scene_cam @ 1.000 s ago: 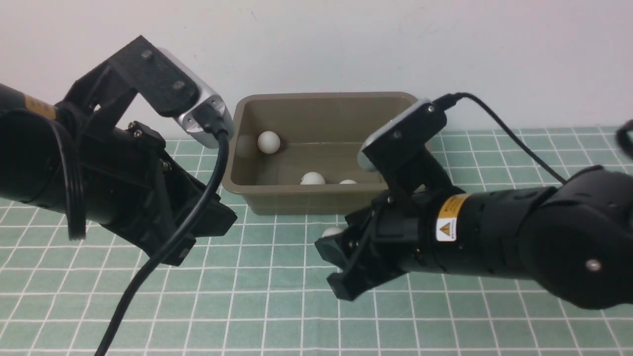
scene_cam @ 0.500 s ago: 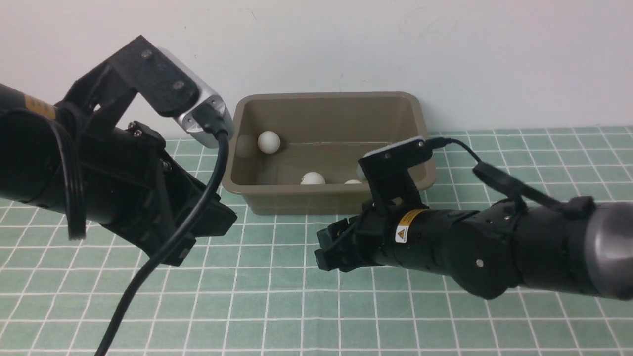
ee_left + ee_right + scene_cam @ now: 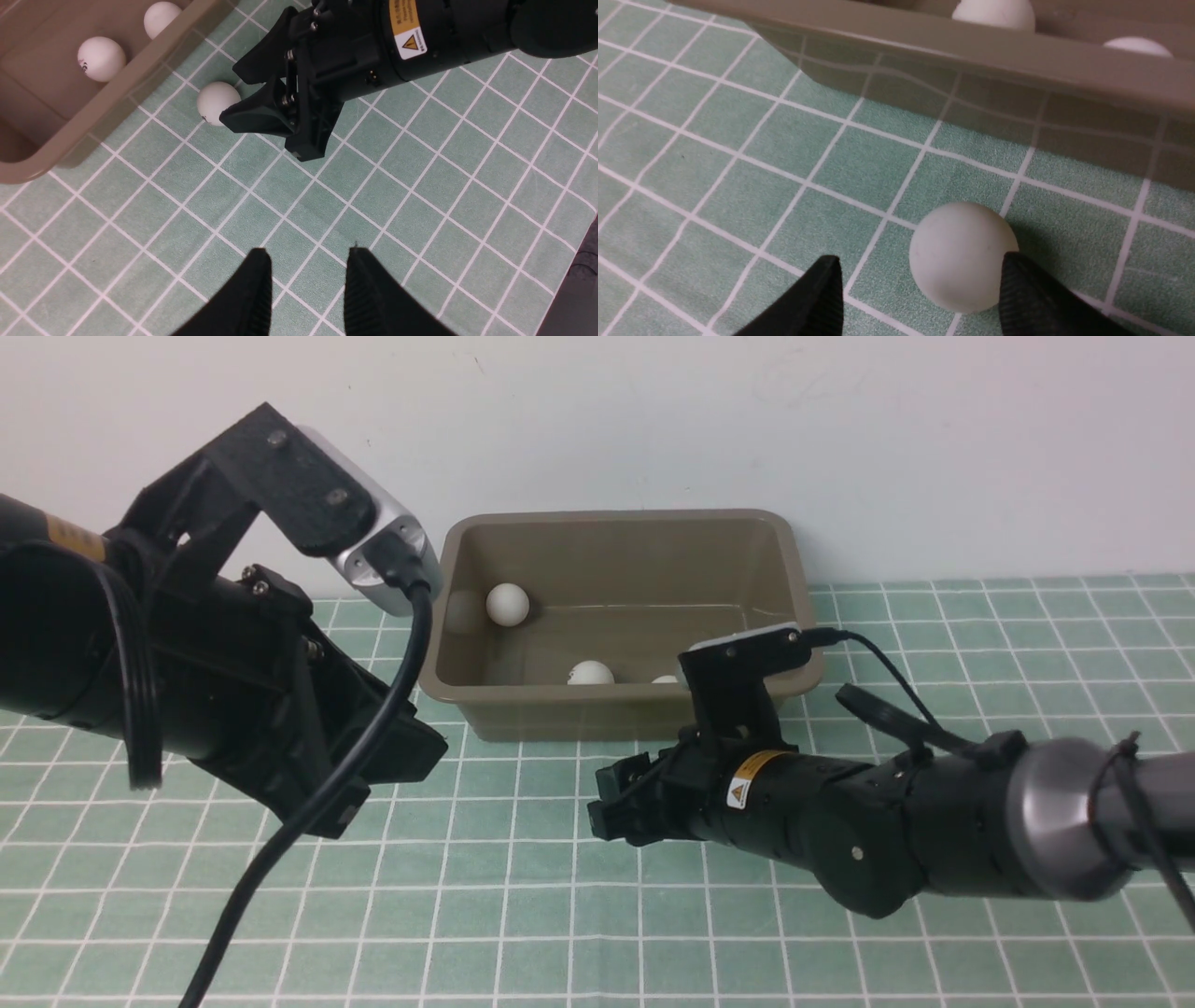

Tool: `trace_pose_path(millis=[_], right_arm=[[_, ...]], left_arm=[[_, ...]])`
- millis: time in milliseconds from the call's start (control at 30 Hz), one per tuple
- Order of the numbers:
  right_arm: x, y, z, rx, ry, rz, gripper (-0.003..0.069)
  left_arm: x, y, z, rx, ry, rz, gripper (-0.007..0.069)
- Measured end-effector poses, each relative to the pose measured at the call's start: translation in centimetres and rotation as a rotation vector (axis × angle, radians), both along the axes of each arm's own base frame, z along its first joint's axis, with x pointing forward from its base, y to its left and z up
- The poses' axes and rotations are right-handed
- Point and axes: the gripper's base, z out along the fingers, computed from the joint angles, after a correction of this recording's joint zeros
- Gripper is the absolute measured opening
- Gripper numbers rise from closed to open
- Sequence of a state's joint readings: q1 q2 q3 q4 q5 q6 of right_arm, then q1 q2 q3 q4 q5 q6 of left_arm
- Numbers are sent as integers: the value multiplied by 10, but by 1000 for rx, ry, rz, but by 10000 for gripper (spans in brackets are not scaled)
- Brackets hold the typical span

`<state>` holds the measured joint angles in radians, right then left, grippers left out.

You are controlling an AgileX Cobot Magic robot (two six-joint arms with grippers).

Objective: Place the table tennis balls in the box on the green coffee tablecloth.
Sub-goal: 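Reach for and grasp a ping pong ball on the table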

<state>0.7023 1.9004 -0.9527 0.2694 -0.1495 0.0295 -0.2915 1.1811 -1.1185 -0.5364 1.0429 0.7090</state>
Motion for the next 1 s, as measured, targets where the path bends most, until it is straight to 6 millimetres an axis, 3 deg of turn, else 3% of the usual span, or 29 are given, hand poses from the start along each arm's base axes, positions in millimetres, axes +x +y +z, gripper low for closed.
trace_pose_path(millis=[733, 1000], right_arm=[[8, 3, -22, 26, -25, -33, 411], [8, 6, -20, 45, -54, -10, 411]], left_arm=[[0, 0, 0, 1, -5, -1, 206], [0, 0, 0, 1, -7, -3, 206]])
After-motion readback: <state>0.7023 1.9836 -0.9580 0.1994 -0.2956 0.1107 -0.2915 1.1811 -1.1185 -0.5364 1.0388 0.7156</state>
